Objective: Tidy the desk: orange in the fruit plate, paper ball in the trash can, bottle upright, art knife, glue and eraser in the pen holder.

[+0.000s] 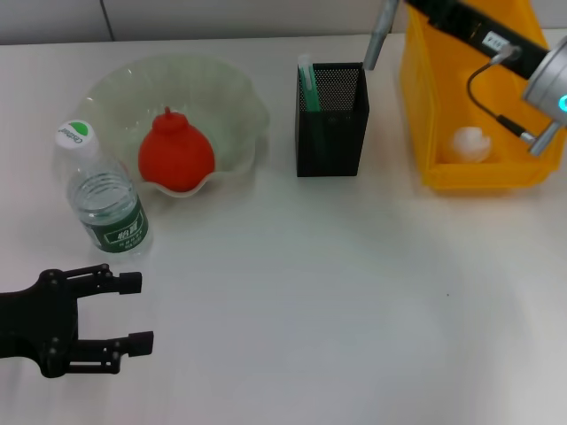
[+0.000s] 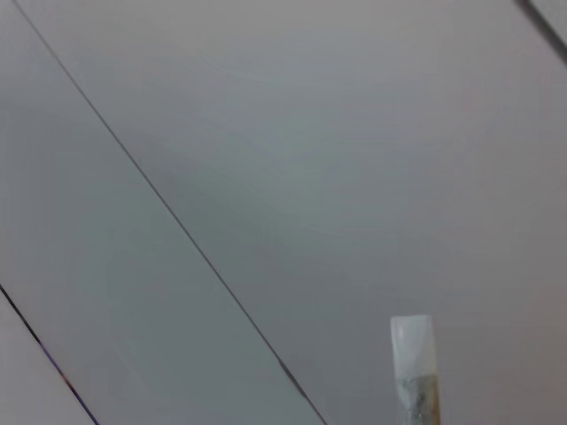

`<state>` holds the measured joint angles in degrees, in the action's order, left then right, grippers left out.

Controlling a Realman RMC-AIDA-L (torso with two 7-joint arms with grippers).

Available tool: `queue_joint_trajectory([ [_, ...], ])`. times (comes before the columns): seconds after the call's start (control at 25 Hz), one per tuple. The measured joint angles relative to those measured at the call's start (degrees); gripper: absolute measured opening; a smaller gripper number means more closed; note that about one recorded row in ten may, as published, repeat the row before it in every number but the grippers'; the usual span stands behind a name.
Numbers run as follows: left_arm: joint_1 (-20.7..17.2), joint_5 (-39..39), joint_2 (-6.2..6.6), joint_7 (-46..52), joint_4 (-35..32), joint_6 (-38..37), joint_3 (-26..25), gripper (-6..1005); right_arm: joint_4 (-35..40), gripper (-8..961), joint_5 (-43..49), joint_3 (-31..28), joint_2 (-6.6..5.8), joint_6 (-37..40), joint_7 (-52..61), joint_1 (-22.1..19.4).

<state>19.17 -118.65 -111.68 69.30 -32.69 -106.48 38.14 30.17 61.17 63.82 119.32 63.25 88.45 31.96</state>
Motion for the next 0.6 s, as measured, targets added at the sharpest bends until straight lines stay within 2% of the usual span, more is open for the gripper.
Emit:
queue_joint_trajectory([
  [0.28,0.2,0.0,-0.25,-0.1,0.0,-1.4,0.0,846,-4.3,159,1.4,3.1,-0.02,-5.9,-2.7,3.6],
  [0.36,0.2,0.0,-0.27,-0.1,0.0,-1.5,0.0,846,-4.3,214,1.8,4.1,-0.02,-6.4,-3.4,3.6],
  [0.48,0.1,0.0,-0.30,-0.2,0.0,-1.9,-0.1,846,-2.7,296,2.2,5.5,-0.02,-4.8,-4.1,2.7],
  [0.6,0.2,0.2,-0.36,-0.3,-0.1,-4.1,-1.5,846,1.2,378,2.2,5.7,-0.25,2.4,-4.3,-0.7],
])
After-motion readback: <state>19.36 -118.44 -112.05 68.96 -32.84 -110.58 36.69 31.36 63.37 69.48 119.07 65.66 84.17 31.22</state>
